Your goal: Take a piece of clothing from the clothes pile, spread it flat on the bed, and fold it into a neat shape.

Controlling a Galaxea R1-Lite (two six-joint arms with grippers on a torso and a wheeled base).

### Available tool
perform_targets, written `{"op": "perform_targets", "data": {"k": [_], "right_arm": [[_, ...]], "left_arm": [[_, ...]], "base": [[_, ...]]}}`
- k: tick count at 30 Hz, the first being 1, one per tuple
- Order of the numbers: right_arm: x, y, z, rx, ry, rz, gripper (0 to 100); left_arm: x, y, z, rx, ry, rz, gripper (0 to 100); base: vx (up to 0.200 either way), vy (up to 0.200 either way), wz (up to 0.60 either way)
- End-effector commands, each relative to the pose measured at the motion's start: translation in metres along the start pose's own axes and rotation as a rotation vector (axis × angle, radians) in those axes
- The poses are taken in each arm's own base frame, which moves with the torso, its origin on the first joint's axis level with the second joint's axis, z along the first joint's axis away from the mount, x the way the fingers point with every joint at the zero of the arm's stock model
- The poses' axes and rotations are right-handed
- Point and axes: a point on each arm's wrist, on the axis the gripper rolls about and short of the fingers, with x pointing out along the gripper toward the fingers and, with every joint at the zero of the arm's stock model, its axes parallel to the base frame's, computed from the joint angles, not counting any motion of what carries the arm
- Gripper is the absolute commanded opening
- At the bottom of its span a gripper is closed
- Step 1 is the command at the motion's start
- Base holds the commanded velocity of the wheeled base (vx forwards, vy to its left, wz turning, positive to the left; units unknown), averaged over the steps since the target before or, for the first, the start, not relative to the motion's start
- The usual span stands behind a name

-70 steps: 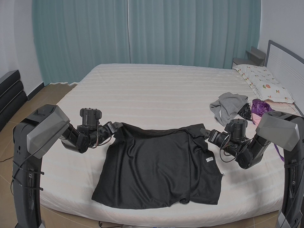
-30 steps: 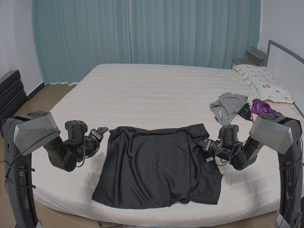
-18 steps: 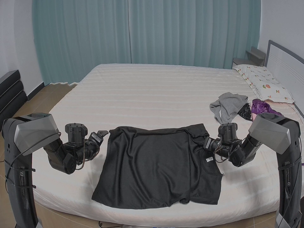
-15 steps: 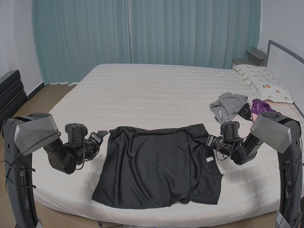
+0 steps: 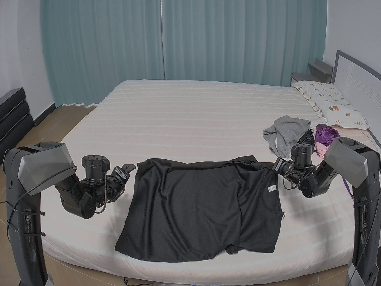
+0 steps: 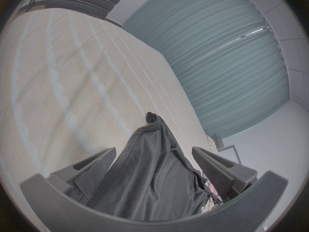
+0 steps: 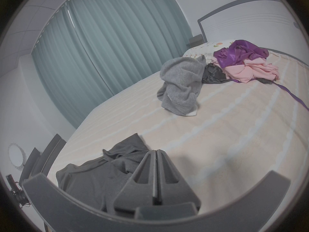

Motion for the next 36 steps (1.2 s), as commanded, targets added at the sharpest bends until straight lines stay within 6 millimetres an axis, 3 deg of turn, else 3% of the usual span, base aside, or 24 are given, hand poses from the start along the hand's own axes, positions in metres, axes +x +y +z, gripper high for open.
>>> {"op": "perform_targets", "data": {"k": [1,7,13,15,16,18,25,30,36], "right_arm": [[0.007,-0.012,-0.012,0.002,0.016,-0.020,100],[0.001,-0.007,-0.004,0.036,-0.004,0.000,100],[-0.036,-0.002,0.006,0.090,0.029,0.047,100],[-0.070,-0.003,0.010,0.106,0.049,0.107,100],[-0.075,-0.005,0.010,0.107,0.054,0.112,100],[-0.105,-0.013,0.006,0.104,0.080,0.115,100],[-0.158,-0.025,-0.009,0.103,0.096,0.102,100],[-0.173,-0.022,-0.019,0.094,0.116,0.117,100],[-0.176,-0.016,-0.023,0.081,0.127,0.142,100]], "left_arm": [[0.000,0.000,-0.001,0.000,0.002,0.001,100],[0.000,0.001,-0.001,0.000,0.003,0.004,100],[-0.006,0.004,-0.004,0.002,0.003,0.004,100],[-0.014,0.006,-0.008,0.006,0.000,-0.008,100],[-0.016,0.006,-0.008,0.007,-0.002,-0.013,100],[-0.024,0.005,-0.012,0.013,-0.003,-0.035,100],[-0.040,-0.002,-0.018,0.044,0.006,-0.054,100],[-0.053,0.009,-0.026,0.058,0.037,-0.004,100],[-0.073,0.017,-0.031,0.056,0.063,0.040,100]], "base": [[0.000,0.000,0.00],[0.000,0.000,0.00],[0.000,0.000,0.00],[0.000,0.000,0.00],[0.000,0.000,0.00],[0.000,0.000,0.00],[0.000,0.000,0.00],[0.000,0.000,0.00],[0.000,0.000,0.00]]}}
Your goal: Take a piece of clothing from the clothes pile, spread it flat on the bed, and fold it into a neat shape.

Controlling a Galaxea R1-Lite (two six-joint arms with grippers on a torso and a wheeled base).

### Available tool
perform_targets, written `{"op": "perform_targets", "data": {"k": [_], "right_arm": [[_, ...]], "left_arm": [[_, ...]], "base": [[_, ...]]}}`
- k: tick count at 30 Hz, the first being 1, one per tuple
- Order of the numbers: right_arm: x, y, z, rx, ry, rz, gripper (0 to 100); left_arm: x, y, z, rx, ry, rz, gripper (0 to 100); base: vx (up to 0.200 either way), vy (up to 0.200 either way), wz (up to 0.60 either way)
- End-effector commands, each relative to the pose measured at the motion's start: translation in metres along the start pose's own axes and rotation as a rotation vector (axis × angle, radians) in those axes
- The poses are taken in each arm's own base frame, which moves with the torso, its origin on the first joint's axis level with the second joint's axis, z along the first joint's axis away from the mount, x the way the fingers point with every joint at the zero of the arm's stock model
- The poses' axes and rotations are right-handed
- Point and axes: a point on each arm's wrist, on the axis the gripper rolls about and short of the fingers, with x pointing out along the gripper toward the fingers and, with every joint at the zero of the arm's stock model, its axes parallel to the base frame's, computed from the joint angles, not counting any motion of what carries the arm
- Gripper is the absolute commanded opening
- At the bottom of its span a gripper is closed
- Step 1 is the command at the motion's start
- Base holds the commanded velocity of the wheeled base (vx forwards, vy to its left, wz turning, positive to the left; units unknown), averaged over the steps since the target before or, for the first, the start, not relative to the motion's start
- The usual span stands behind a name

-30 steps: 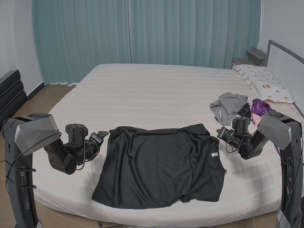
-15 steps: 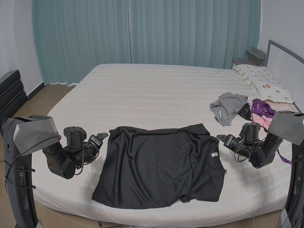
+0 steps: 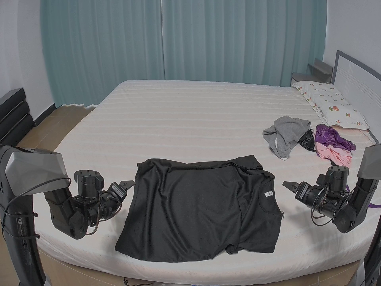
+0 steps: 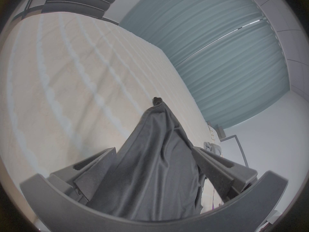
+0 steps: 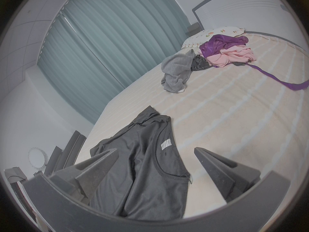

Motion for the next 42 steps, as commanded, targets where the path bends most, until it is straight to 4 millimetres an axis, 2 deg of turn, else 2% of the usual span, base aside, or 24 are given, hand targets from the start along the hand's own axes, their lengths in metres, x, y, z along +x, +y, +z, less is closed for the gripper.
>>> {"op": "perform_targets", "data": {"k": [1,7,14,17,25,36,42], "right_arm": [[-0.010,0.009,-0.004,-0.011,0.007,0.030,100],[-0.012,0.012,-0.013,-0.015,0.043,0.034,100],[-0.014,0.012,-0.016,-0.016,0.053,0.029,100],[-0.013,0.010,-0.018,-0.014,0.062,0.025,100],[-0.013,0.013,-0.020,-0.020,0.072,0.033,100],[-0.009,0.013,-0.023,-0.022,0.083,0.033,100],[-0.007,0.010,-0.025,-0.018,0.092,0.023,100]], "left_arm": [[-0.022,0.004,-0.006,0.004,0.022,0.029,100],[-0.041,0.015,-0.015,-0.002,0.060,0.086,100],[-0.047,0.021,-0.022,0.000,0.090,0.113,100],[-0.046,0.021,-0.034,0.023,0.126,0.124,100],[-0.039,0.027,-0.056,0.136,0.118,0.207,100],[-0.020,0.023,-0.055,0.164,0.085,0.194,100],[-0.013,0.030,-0.058,0.265,0.092,0.219,100]], "base": [[0.000,0.000,0.00],[-0.167,0.000,0.00],[-0.200,0.000,0.00],[-0.200,0.000,0.00],[0.000,0.000,0.00],[0.000,0.000,0.00],[0.000,0.000,0.00]]}}
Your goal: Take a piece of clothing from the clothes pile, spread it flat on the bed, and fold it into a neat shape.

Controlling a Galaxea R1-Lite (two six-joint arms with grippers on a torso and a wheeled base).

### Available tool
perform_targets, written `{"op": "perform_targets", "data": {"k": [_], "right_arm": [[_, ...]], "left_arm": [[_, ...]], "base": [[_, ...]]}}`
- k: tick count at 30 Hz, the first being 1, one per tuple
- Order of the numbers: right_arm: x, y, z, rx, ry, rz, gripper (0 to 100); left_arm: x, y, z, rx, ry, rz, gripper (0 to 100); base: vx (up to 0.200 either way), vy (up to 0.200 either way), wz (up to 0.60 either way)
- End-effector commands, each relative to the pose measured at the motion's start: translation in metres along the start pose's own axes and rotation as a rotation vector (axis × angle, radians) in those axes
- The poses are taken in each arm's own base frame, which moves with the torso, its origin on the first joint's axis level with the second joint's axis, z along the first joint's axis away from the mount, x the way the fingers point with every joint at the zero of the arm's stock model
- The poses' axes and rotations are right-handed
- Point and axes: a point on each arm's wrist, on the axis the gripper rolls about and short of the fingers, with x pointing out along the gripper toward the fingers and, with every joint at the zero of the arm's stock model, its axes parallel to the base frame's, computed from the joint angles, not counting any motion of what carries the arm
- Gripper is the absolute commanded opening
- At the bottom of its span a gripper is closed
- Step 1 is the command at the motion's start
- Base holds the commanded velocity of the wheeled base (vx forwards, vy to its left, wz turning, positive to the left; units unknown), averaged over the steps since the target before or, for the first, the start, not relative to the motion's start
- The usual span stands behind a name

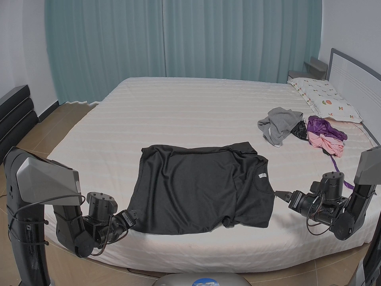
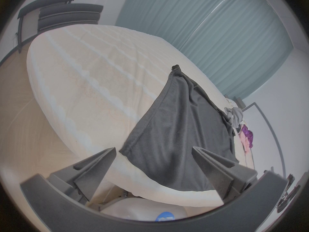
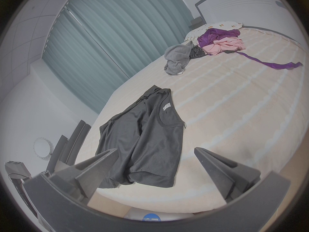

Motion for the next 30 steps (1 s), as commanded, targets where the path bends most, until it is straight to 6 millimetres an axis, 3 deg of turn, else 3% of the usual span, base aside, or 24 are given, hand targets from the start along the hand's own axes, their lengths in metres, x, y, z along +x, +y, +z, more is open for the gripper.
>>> {"op": "perform_targets", "data": {"k": [1,5,6,15,30], "right_arm": [[0.003,-0.002,-0.003,0.001,0.012,-0.008,100],[0.002,-0.001,-0.003,-0.004,0.001,0.000,100],[0.002,0.000,-0.004,-0.006,0.002,0.003,100],[0.013,-0.007,-0.017,-0.008,0.055,-0.020,100],[0.048,-0.016,-0.037,-0.027,0.114,-0.043,100]], "left_arm": [[0.010,0.004,-0.004,0.029,0.001,0.027,100],[0.020,0.003,-0.003,0.045,-0.025,0.044,100],[0.021,0.003,-0.003,0.053,-0.029,0.046,0],[0.018,0.009,-0.003,0.063,-0.052,0.094,0],[-0.015,0.010,0.006,0.013,-0.146,0.059,0]], "base": [[0.000,0.000,0.00],[0.000,0.000,0.00],[0.000,0.000,0.00],[0.000,0.000,0.00],[0.000,0.000,0.00]]}}
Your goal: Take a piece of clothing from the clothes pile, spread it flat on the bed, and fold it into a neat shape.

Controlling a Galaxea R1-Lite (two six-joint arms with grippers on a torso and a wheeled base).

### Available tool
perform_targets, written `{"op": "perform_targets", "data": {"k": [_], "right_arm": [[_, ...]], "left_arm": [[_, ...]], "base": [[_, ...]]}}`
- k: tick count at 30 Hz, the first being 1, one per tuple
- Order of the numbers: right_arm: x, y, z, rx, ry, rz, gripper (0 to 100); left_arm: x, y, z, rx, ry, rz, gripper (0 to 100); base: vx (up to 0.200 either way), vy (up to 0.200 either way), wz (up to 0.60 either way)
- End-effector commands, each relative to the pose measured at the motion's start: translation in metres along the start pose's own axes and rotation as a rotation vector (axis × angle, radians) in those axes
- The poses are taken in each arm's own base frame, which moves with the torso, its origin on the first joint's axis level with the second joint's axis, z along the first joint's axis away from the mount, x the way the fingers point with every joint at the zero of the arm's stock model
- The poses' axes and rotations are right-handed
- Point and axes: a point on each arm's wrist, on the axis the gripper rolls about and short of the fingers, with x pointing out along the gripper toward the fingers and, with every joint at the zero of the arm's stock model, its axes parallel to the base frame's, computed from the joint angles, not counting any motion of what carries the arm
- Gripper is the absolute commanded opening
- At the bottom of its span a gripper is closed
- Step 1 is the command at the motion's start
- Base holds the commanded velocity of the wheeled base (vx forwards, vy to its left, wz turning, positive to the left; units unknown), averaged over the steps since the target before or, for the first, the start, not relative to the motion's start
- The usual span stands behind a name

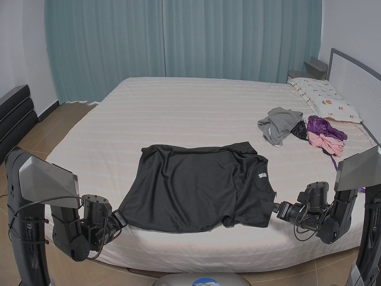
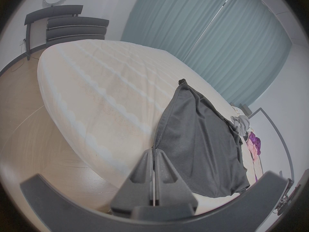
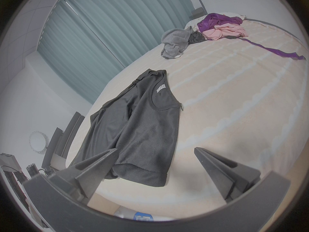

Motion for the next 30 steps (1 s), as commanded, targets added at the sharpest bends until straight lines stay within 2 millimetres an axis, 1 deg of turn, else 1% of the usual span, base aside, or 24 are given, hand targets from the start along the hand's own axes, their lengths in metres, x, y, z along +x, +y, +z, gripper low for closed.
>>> {"op": "perform_targets", "data": {"k": [1,3,4,5,7,12,13,15,16,21,24,25,26,27,28,29,30], "right_arm": [[0.017,-0.001,-0.008,-0.009,0.028,0.000,100],[0.017,-0.001,-0.008,-0.009,0.028,0.000,100],[0.027,0.003,-0.007,-0.015,0.025,0.007,100],[0.032,0.004,-0.007,-0.016,0.039,0.003,100],[0.036,0.007,-0.007,-0.017,0.061,-0.004,100],[0.042,0.011,-0.009,-0.025,0.081,-0.006,100],[0.047,0.011,-0.010,-0.026,0.089,-0.008,100],[0.049,0.012,-0.009,-0.026,0.090,-0.009,100],[0.051,0.012,-0.009,-0.025,0.100,-0.016,0],[0.054,0.013,-0.008,-0.024,0.098,-0.015,0],[0.054,0.013,-0.003,-0.019,0.073,-0.010,0],[0.054,0.013,0.004,-0.010,0.048,-0.004,0],[0.054,0.013,0.004,-0.010,0.048,-0.004,0],[0.053,0.011,0.016,0.002,0.010,0.000,0],[0.053,0.013,0.023,0.007,-0.013,0.009,0],[0.052,0.013,0.025,0.007,-0.018,0.011,0],[0.051,0.015,0.032,0.011,-0.041,0.022,0]], "left_arm": [[-0.008,-0.001,0.007,-0.014,-0.023,-0.012,0],[-0.008,-0.001,0.007,-0.014,-0.023,-0.012,0],[-0.009,0.001,0.012,-0.025,-0.036,-0.011,0],[-0.010,0.001,0.015,-0.033,-0.043,-0.014,0],[-0.010,0.002,0.017,-0.038,-0.046,-0.018,0],[-0.010,0.002,0.018,-0.040,-0.048,-0.017,0],[-0.010,0.002,0.018,-0.041,-0.050,-0.020,0],[-0.010,0.001,0.018,-0.040,-0.051,-0.021,0],[-0.010,0.001,0.019,-0.040,-0.051,-0.021,0],[-0.010,0.001,0.019,-0.040,-0.051,-0.023,0],[-0.010,0.002,0.020,-0.043,-0.056,-0.020,0],[-0.009,0.002,0.021,-0.045,-0.059,-0.020,0],[-0.009,0.002,0.021,-0.045,-0.059,-0.020,0],[-0.008,0.002,0.024,-0.051,-0.068,-0.022,0],[-0.007,0.001,0.026,-0.058,-0.077,-0.030,0],[-0.006,0.001,0.027,-0.060,-0.082,-0.033,0],[-0.003,0.000,0.029,-0.068,-0.091,-0.045,0]], "base": [[0.000,0.000,0.00],[0.000,0.000,0.00],[0.000,0.000,0.00],[0.000,0.000,0.00],[0.000,0.000,0.00],[0.000,0.000,0.00],[0.000,0.000,0.00],[0.000,0.000,0.00],[0.000,0.000,0.00],[0.000,0.000,0.00],[0.000,0.000,0.00],[0.000,0.000,0.00],[0.000,0.000,0.00],[0.000,0.000,0.00],[0.000,0.000,0.00],[0.000,0.000,0.00],[0.000,0.000,0.00]]}}
